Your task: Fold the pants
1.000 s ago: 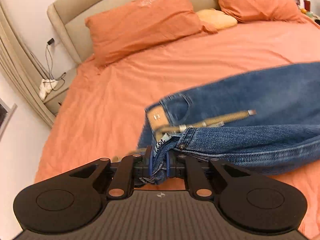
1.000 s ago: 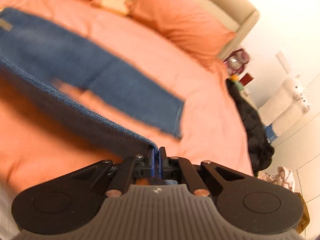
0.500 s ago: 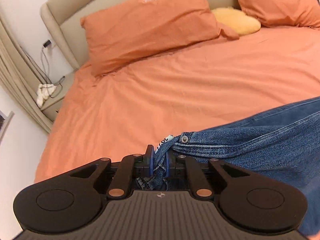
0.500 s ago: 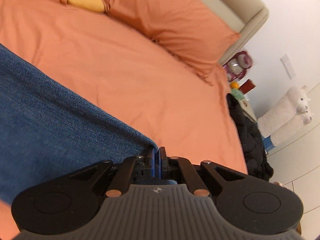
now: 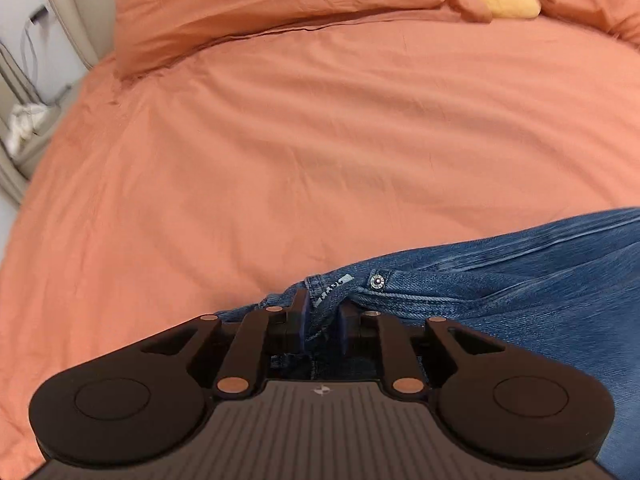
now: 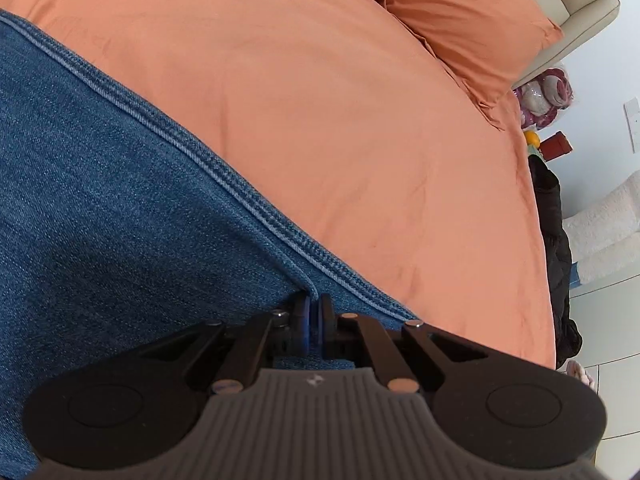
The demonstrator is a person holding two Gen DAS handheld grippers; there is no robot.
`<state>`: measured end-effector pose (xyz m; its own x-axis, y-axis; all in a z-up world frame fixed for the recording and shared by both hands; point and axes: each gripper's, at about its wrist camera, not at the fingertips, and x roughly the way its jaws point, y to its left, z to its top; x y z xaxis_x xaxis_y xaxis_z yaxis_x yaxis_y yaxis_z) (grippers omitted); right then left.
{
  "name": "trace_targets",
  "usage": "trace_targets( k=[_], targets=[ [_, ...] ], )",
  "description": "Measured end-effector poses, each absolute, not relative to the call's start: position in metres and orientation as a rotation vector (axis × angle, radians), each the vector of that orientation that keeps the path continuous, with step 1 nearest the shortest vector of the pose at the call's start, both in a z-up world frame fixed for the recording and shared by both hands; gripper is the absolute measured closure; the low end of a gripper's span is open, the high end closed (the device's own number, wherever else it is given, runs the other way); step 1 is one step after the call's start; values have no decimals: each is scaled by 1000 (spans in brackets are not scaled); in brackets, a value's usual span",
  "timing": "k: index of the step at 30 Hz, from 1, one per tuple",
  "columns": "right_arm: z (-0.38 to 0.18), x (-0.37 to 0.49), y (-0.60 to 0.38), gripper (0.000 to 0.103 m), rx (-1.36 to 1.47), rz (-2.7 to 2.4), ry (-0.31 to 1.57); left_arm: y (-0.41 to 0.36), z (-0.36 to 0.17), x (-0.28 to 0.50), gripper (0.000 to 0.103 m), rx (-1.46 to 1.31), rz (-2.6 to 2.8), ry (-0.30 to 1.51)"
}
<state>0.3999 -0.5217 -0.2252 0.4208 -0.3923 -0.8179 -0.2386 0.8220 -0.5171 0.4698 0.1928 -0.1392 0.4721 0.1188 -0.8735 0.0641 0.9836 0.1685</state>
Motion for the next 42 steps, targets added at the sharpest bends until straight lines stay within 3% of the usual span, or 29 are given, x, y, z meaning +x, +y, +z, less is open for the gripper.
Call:
trace_targets(
  k=[12, 20, 21, 22, 23, 24, 31, 33, 38, 40, 42],
  targets=[
    [-220, 408, -517, 103, -654, -171, 1164, 236, -85, 434, 78, -61, -216, 1050],
    [-218, 409, -508, 103, -671, -197, 1194, 208, -74, 445, 75, 167, -265, 1135],
    [-218, 409, -507, 103, -670, -200, 1197, 200, -75, 444, 65, 234, -265, 1138],
    [-218, 409, -506, 103, -671, -203, 1199, 192, -76, 442, 50, 313, -274, 1127],
    [-218, 410, -506, 103, -670, -204, 1201, 185, -77, 438, 9, 386, -278, 1114],
    [-218, 409, -506, 103, -672, -204, 1203, 178, -78, 433, 0, 457, -281, 1093],
    [-218, 411, -509, 103, -670, -199, 1198, 183, -91, 432, 0, 544, -214, 1102],
    [-218, 410, -511, 103, -667, -194, 1193, 204, -100, 438, 11, 440, -142, 1127],
    [-218, 406, -515, 103, -672, -179, 1180, 260, -123, 445, 12, 67, -1, 1145],
    [-218, 404, -515, 103, -679, -182, 1174, 269, -128, 443, 32, -32, 47, 1128],
    [-216, 401, -512, 103, -703, -188, 1158, 271, -125, 438, 74, -81, 76, 1073]
  ],
)
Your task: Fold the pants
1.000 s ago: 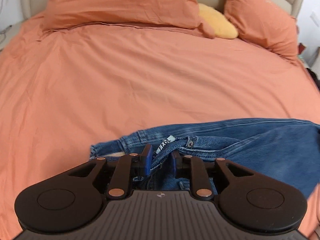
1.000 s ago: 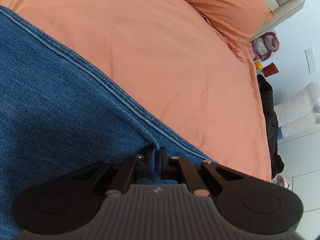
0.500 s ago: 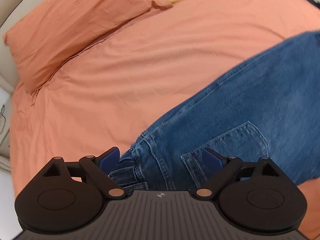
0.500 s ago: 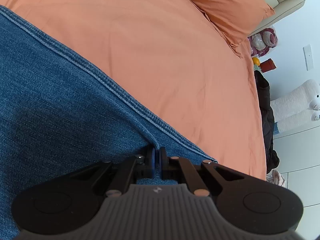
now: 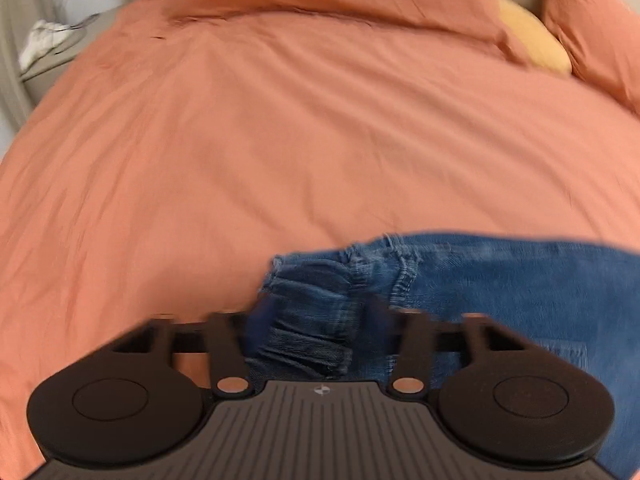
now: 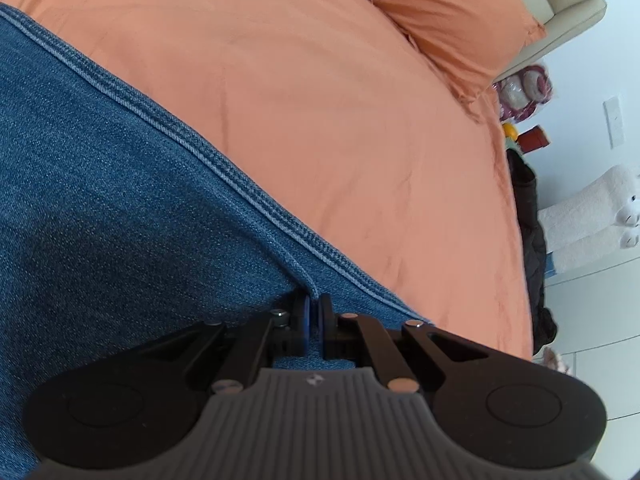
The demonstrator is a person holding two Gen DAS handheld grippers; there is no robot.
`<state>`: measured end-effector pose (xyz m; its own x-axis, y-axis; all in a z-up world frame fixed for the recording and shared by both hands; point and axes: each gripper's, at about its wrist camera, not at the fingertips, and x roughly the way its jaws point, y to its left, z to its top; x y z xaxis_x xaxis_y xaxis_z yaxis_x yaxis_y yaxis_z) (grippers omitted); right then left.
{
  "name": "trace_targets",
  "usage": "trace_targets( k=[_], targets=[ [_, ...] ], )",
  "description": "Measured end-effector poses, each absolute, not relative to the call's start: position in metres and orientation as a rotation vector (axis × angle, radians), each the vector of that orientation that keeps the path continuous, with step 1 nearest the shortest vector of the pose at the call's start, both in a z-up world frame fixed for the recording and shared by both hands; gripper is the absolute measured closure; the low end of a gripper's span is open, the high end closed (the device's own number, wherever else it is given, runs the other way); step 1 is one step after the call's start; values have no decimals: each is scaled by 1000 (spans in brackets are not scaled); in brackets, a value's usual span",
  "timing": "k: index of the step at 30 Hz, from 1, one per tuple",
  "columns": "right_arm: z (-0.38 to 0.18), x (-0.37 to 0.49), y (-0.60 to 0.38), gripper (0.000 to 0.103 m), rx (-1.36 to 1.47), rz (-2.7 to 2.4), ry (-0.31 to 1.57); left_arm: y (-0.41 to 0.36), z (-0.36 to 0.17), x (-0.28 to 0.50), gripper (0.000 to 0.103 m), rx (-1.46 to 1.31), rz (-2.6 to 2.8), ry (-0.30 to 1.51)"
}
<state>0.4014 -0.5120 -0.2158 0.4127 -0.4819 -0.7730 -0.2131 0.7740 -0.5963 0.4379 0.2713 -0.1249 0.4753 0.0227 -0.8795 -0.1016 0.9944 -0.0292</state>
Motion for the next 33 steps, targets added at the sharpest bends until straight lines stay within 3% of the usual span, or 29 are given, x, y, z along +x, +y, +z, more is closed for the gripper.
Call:
trace_targets(
  k=[3, 8, 12, 14, 15, 17, 19, 22, 26, 29, 33],
  targets=[
    [-205, 394, -510, 103, -723, -186, 1129, 257, -109, 424, 103, -58, 100, 964],
    [-171, 378, -510, 103, -748, -211, 1029, 244, -74, 400, 103, 78, 296, 763],
    [-154, 385, -513, 103, -687, -237, 1019, 262, -71, 406, 103, -33, 152, 857],
    [-164, 391, -509, 103, -718, -229, 1057, 262, -77, 408, 88, -74, 117, 901],
    [-171, 392, -505, 103, -739, -227, 1070, 261, -79, 408, 58, -64, 111, 903],
    [-180, 394, -502, 103, -755, -231, 1087, 264, -83, 412, 19, -92, 76, 914],
    [-186, 395, -501, 103, -752, -233, 1101, 272, -90, 414, 25, -143, 45, 941],
    [-190, 394, -500, 103, -760, -229, 1108, 281, -108, 423, 19, -149, 95, 982],
    [-195, 394, -498, 103, -766, -227, 1130, 292, -135, 429, 22, -240, 100, 1047],
    [-198, 396, -498, 103, -771, -231, 1141, 289, -142, 425, 39, -260, 101, 1031],
    [-199, 392, -492, 103, -790, -240, 1141, 253, -123, 407, 73, -77, 115, 929]
  ],
)
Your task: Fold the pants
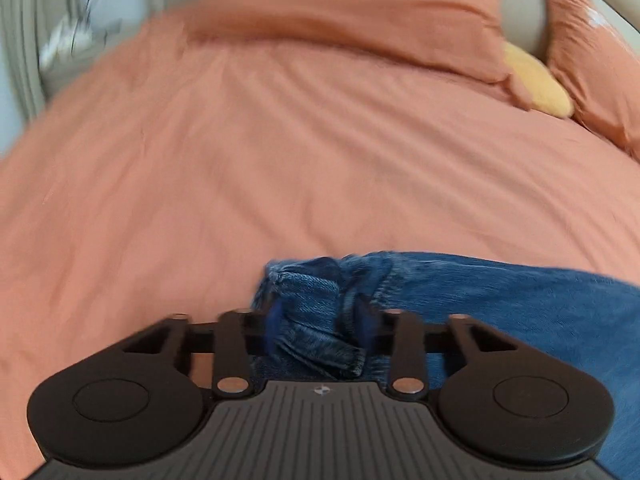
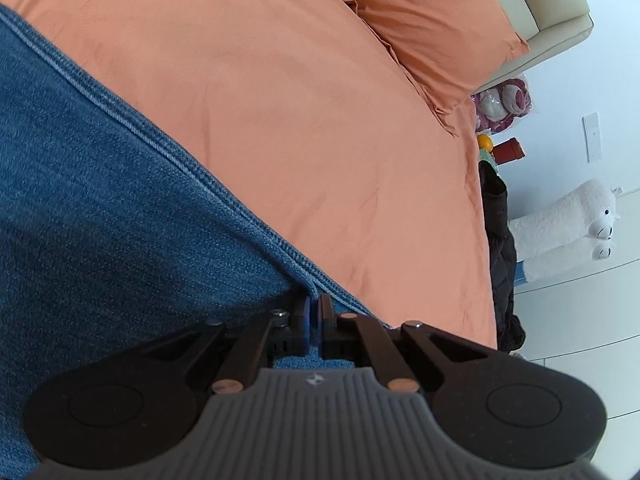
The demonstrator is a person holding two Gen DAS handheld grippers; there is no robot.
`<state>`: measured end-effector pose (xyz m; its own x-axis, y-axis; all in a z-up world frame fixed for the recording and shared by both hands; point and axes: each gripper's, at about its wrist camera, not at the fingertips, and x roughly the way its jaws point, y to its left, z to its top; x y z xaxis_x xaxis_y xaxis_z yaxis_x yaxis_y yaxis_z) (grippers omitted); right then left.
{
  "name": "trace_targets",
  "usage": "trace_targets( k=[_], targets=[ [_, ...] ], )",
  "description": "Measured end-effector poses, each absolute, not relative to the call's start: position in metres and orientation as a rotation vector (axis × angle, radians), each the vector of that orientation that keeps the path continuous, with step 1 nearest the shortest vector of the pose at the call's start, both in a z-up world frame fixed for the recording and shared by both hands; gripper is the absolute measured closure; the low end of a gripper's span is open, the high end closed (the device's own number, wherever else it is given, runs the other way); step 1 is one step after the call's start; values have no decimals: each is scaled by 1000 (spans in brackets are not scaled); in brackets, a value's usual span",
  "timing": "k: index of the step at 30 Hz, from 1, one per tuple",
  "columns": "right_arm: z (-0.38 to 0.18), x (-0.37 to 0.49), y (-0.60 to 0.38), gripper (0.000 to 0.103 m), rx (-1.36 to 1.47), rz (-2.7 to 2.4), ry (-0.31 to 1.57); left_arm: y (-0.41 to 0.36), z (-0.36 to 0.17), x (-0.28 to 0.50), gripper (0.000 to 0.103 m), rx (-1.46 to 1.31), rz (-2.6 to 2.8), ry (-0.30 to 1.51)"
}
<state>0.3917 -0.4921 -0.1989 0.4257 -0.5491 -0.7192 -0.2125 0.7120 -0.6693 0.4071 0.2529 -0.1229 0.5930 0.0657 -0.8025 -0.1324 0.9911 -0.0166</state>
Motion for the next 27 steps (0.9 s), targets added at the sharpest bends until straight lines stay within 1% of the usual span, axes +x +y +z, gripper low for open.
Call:
trace_targets(
  k=[3, 6, 8, 12, 17, 19, 20, 21, 22, 23, 24, 25, 27],
  targets=[
    [-191, 388, -490, 103, -842, -256, 1102, 224, -98, 387, 76, 66, 163, 814],
    [-172, 379, -490, 103, -837, -290, 1036, 222, -76, 376, 78, 42, 201, 733],
    [-160, 380, -497, 103, -784, -314, 1024, 222, -71, 379, 78, 57, 210, 720],
    [-164, 391, -496, 103, -783, -342, 1015, 220, -75, 395, 78, 56, 233, 712],
    [-188, 413, -491, 103, -762, -356, 1045, 212, -99, 416, 77, 78, 270, 750],
    [-200, 421, -492, 103, -760, -340, 1080, 210, -111, 425, 69, 81, 272, 797],
    [-206, 423, -493, 103, -741, -324, 1106, 210, -115, 427, 55, 88, 280, 813],
    [-209, 424, -495, 103, -721, -321, 1120, 210, -118, 429, 42, 97, 282, 824],
    [-209, 424, -497, 97, -697, -323, 1113, 210, -119, 428, 37, 113, 287, 825],
    [-206, 423, -499, 76, -666, -319, 1105, 211, -118, 426, 28, 116, 280, 819],
    [-204, 421, -503, 63, -636, -321, 1099, 211, -115, 424, 22, 114, 275, 816],
    [-199, 418, -507, 51, -603, -326, 1090, 211, -112, 422, 22, 111, 272, 812],
    [-186, 410, -518, 51, -504, -314, 1079, 209, -102, 415, 22, 89, 265, 794]
  ],
)
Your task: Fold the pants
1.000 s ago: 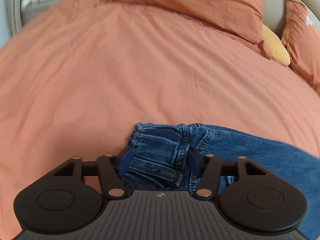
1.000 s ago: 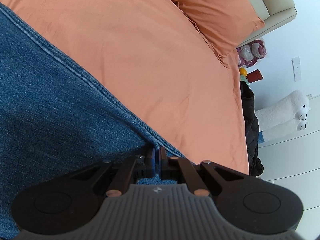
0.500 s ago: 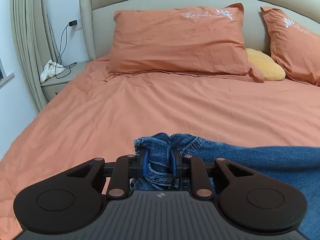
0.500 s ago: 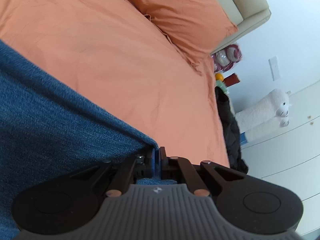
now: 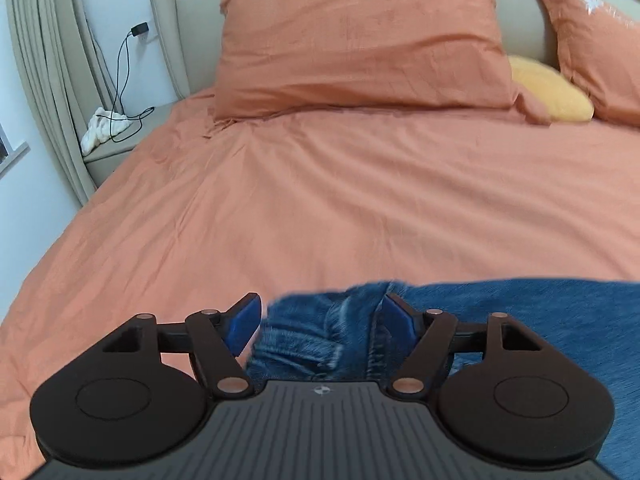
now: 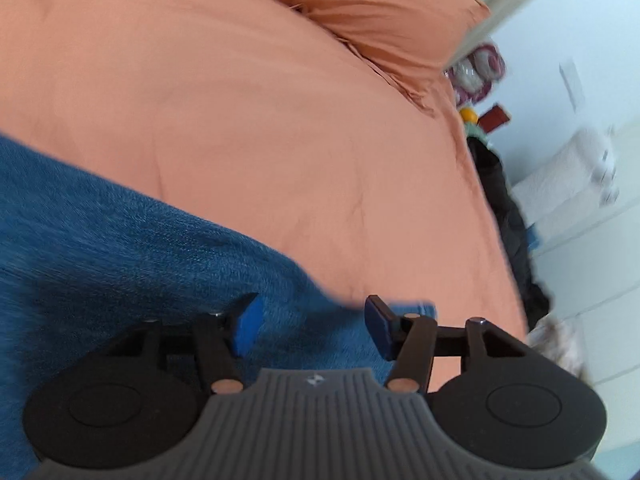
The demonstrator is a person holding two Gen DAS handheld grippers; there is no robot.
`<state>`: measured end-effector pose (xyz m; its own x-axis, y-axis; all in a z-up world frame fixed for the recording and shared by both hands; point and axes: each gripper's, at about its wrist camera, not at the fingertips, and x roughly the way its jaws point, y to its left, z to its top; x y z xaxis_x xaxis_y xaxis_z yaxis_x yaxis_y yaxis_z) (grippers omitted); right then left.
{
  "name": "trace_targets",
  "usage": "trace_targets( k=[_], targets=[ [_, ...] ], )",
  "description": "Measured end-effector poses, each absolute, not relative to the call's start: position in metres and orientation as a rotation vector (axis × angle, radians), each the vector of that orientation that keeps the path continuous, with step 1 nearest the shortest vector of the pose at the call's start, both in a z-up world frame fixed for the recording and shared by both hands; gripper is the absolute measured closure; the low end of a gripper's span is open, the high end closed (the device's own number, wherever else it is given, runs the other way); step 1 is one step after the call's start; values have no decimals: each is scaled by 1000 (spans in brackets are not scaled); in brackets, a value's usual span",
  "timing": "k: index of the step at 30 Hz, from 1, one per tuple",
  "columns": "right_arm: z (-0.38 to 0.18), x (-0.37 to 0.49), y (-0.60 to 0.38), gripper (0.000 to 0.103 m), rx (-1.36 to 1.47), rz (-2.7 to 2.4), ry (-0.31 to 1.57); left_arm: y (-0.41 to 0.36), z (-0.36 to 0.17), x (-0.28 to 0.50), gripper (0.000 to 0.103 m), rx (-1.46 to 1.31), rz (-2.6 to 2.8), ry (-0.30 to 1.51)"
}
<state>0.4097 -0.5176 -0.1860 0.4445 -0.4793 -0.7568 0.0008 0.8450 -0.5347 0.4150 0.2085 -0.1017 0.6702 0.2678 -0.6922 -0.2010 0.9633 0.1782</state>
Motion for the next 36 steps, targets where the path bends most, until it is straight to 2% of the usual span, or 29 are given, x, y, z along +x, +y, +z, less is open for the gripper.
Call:
trace_targets(
  k=[4, 6, 8, 10, 14, 21, 22, 23, 24, 26, 30, 32, 36],
  targets=[
    [-150, 380, -551, 51, -235, -339, 1051, 191, -82, 400, 24, 66, 214, 777],
    [-133, 359, -573, 53, -106, -362, 1032, 175, -78, 391, 29, 73, 176, 798],
    [-124, 336, -596, 67, 12, -397, 1023, 156, -78, 381, 31, 87, 133, 816],
    [-120, 313, -619, 69, 122, -430, 1020, 139, -81, 369, 32, 82, 77, 839],
    [-128, 274, -652, 73, 322, -472, 1008, 114, -96, 348, 34, 66, 0, 893],
    [-172, 247, -689, 77, 730, -529, 925, 87, -135, 326, 44, -12, -9, 1010],
    [-177, 252, -693, 84, 759, -534, 914, 84, -140, 326, 45, -3, -3, 1031],
    [-180, 252, -694, 98, 779, -538, 902, 82, -144, 325, 48, 5, 8, 1049],
    [-180, 252, -696, 103, 797, -541, 890, 81, -148, 325, 50, 16, 21, 1066],
    [-167, 255, -700, 103, 806, -515, 850, 80, -154, 325, 55, 41, 40, 1092],
    [-119, 252, -687, 103, 631, -400, 784, 78, -159, 329, 66, 101, 58, 1118],
    [-125, 251, -689, 103, 625, -410, 828, 75, -162, 330, 66, 135, 58, 1124],
    [-170, 245, -692, 103, 666, -477, 924, 73, -161, 335, 67, 168, 70, 1139]
  ],
)
